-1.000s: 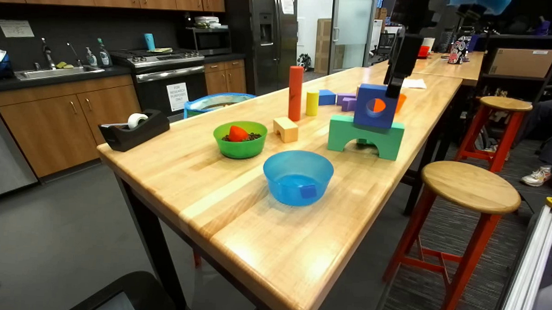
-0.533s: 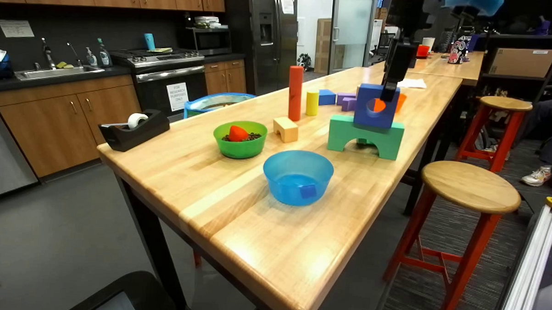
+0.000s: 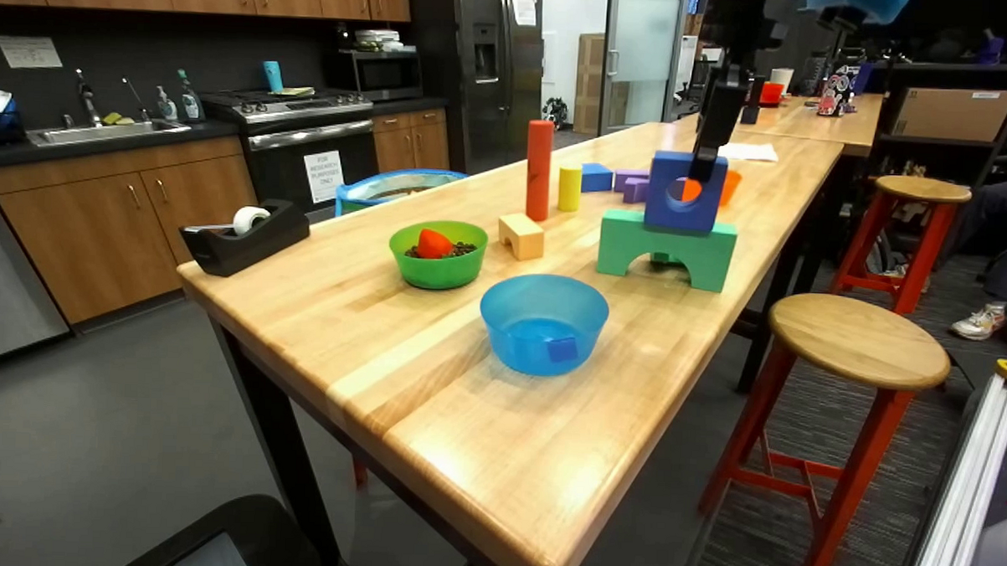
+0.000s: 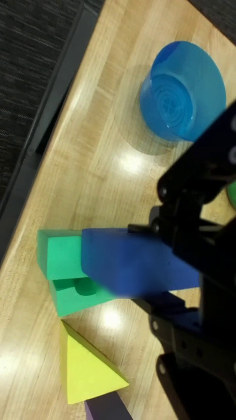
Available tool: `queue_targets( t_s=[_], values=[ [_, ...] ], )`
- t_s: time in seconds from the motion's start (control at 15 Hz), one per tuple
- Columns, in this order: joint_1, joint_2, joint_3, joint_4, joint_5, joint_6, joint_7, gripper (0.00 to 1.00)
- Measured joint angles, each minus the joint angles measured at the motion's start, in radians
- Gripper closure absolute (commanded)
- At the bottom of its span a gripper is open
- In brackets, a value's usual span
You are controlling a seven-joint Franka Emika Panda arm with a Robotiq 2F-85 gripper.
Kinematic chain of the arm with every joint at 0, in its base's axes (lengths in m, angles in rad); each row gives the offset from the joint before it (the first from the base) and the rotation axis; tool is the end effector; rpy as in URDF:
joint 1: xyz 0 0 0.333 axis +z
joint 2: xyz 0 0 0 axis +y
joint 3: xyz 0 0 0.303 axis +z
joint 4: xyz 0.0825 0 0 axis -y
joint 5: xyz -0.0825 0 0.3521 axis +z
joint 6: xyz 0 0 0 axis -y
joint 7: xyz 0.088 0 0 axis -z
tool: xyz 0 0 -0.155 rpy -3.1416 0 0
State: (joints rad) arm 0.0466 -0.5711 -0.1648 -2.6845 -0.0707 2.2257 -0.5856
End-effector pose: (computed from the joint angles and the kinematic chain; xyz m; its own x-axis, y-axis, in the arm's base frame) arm 0.3526 -0.0413 0.3745 0.8577 0.5031 0.1057 0.5023 -0.8640 0.0360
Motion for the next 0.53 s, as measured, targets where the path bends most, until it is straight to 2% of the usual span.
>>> queue_targets(
  t_s=[0.33, 0.53],
  values=[
    [0.000, 0.011, -0.016, 0.095, 0.052, -0.116, 0.000, 0.85],
    [-0.001, 0.013, -0.050, 0.154, 0.140, -0.148, 0.002, 0.85]
  ],
)
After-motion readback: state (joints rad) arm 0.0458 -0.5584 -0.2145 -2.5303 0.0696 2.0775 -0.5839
